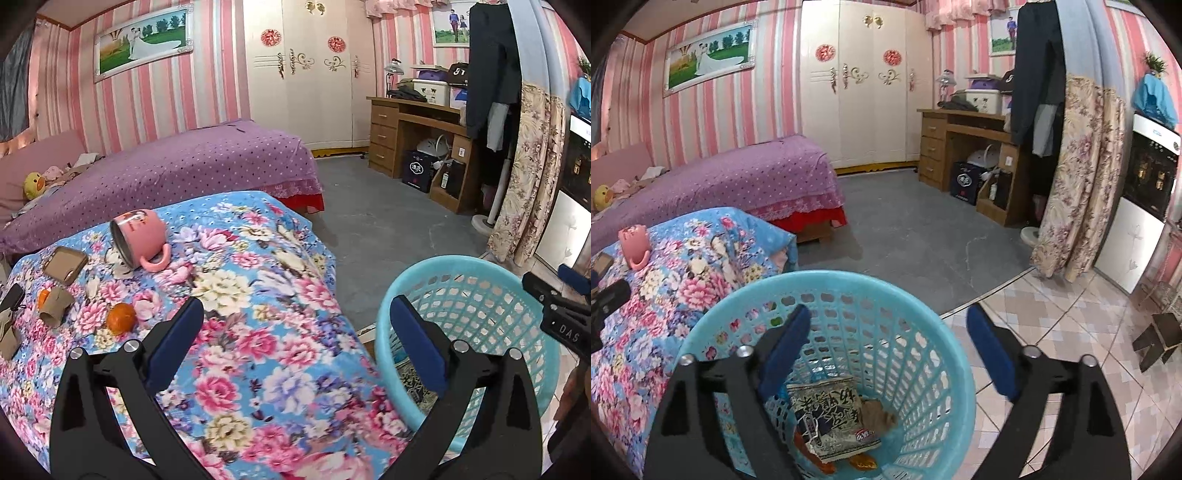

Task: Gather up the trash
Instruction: 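Move both grippers back over the bed toward the beige cloth and tangerine, then grasp the beige cloth pouch with the left gripper, then grasp the tangerine with the right gripper while the left gripper holds the beige pouch, then carry the beige pouch and tangerine over the basket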

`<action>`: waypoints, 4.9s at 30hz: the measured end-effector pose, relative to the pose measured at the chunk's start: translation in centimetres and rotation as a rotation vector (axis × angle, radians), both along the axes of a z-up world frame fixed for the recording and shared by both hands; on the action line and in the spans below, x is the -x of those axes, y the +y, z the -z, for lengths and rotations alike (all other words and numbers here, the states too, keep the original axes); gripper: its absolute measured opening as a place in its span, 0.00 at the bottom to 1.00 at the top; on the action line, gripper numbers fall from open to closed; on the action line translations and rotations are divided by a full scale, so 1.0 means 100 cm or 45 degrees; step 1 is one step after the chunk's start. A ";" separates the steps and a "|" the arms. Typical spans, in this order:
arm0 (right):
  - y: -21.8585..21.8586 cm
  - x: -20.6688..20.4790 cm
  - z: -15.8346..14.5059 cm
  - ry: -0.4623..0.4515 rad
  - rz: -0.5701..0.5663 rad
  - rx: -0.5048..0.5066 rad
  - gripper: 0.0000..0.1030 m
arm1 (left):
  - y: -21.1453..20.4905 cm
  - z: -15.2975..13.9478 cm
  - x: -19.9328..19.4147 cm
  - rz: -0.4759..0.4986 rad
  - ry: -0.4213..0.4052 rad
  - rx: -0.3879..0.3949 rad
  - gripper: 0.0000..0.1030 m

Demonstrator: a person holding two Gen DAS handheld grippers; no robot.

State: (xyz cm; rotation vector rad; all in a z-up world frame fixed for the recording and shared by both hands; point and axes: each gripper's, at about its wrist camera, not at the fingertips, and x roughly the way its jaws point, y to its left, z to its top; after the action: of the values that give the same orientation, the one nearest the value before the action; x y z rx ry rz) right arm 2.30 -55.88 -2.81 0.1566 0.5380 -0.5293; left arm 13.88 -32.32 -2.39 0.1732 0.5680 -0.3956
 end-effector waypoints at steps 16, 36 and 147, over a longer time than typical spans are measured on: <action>0.050 -0.023 -0.014 -0.021 -0.036 -0.011 0.96 | 0.079 -0.026 0.000 -0.122 -0.039 -0.003 0.95; 0.208 -0.099 -0.013 0.007 -0.372 0.011 0.96 | 0.285 -0.008 -0.031 -0.432 0.003 -0.039 0.95; 0.292 -0.149 0.002 0.108 -0.771 -0.069 0.32 | 0.331 0.009 -0.067 -0.621 0.109 -0.047 0.25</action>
State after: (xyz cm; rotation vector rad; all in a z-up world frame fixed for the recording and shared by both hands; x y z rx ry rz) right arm 17.22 -26.68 -3.03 0.0172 0.6486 0.0692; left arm 20.63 0.74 -3.33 0.0493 0.6797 0.0814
